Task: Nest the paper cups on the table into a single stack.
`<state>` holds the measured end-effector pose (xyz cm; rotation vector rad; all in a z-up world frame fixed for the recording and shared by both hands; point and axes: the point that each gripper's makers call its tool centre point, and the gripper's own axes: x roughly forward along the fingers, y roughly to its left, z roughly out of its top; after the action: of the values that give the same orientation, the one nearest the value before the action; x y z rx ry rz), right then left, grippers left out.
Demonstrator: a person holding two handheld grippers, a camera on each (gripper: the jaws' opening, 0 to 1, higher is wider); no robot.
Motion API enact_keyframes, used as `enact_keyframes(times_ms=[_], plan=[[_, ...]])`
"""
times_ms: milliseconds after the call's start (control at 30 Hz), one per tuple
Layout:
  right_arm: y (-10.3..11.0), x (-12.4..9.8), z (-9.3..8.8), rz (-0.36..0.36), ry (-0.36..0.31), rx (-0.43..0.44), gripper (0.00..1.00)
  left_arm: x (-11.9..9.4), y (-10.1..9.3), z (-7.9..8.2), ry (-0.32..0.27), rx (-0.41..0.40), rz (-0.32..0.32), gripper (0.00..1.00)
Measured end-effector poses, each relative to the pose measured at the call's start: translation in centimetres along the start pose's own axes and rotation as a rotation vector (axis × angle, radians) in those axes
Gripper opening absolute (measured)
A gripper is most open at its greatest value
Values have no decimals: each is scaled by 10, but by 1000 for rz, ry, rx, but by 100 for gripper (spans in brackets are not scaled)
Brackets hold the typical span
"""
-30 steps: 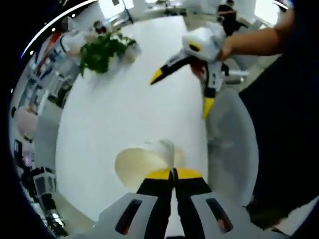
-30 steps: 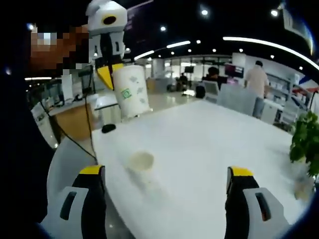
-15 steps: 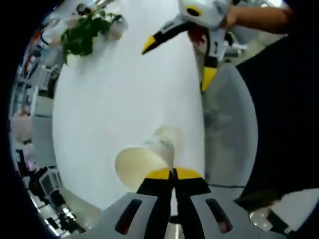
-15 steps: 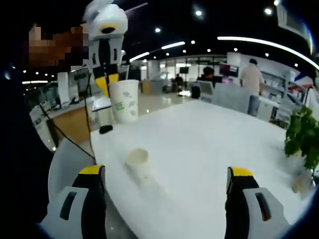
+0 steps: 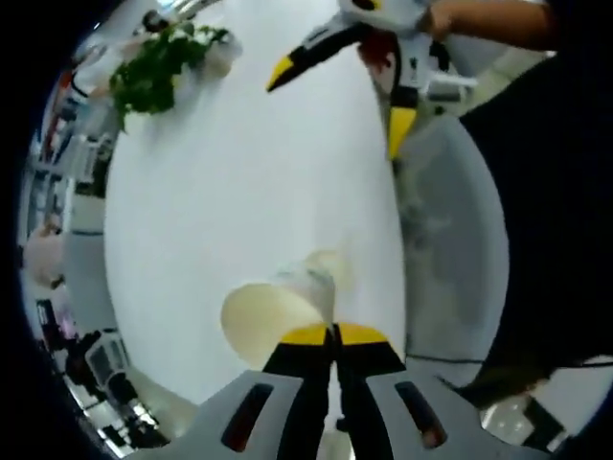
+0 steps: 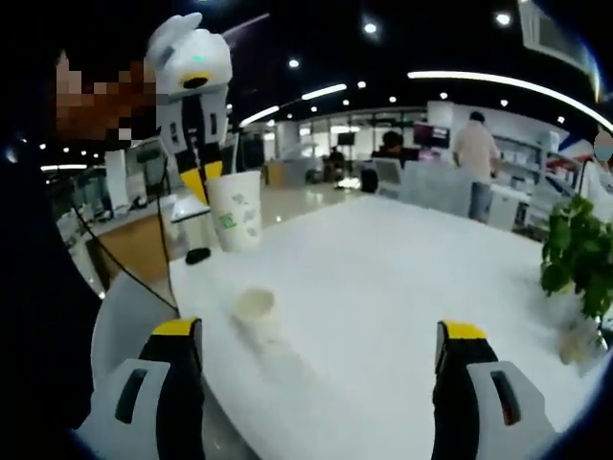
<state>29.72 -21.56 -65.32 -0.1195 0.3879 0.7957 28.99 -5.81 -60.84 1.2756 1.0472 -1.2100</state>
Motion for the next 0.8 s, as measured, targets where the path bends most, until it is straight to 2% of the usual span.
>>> enact_keyframes(times_ms=[133, 800], plan=[[2, 1, 0, 4, -5, 10, 100, 7, -3, 1, -14, -30, -8, 0], [6, 2, 8, 6, -65, 37, 100, 48, -11, -5, 5, -123, -65, 0]])
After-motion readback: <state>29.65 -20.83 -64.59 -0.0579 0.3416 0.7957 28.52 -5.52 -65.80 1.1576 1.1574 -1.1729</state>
